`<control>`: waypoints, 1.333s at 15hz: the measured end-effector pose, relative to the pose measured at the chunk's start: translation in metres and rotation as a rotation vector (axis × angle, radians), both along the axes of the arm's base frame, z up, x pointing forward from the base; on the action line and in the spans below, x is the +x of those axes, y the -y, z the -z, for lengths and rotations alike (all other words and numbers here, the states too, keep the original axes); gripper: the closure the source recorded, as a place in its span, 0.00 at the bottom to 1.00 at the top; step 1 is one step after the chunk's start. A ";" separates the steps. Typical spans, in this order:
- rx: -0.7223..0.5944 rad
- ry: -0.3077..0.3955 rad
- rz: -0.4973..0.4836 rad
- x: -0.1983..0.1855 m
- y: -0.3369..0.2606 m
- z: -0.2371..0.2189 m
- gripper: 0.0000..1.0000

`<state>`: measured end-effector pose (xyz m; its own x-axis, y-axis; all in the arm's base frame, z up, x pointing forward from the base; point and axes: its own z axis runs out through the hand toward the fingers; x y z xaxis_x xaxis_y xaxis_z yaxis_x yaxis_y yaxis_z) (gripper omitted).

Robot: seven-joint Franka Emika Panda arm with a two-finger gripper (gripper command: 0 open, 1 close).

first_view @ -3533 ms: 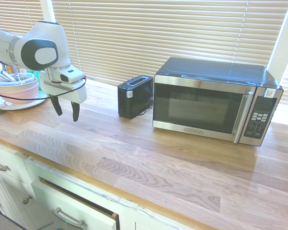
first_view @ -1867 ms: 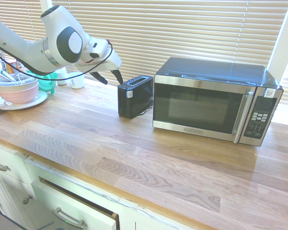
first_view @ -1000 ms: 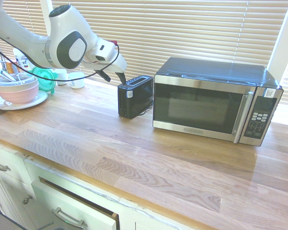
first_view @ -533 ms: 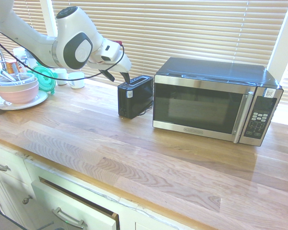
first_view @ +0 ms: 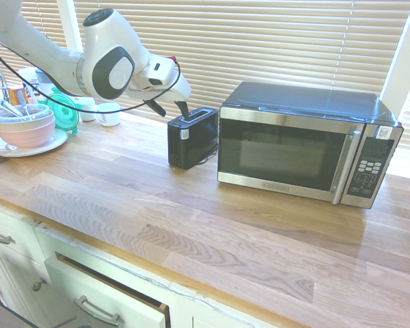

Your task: Press the toaster

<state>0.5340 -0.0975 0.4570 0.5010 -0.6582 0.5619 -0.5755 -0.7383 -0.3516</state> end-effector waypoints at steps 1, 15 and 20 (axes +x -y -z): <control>-0.001 0.002 -0.001 0.000 0.000 -0.001 1.00; -0.006 -0.037 -0.025 0.007 0.005 0.006 1.00; -0.007 -0.045 -0.035 0.006 0.001 0.013 1.00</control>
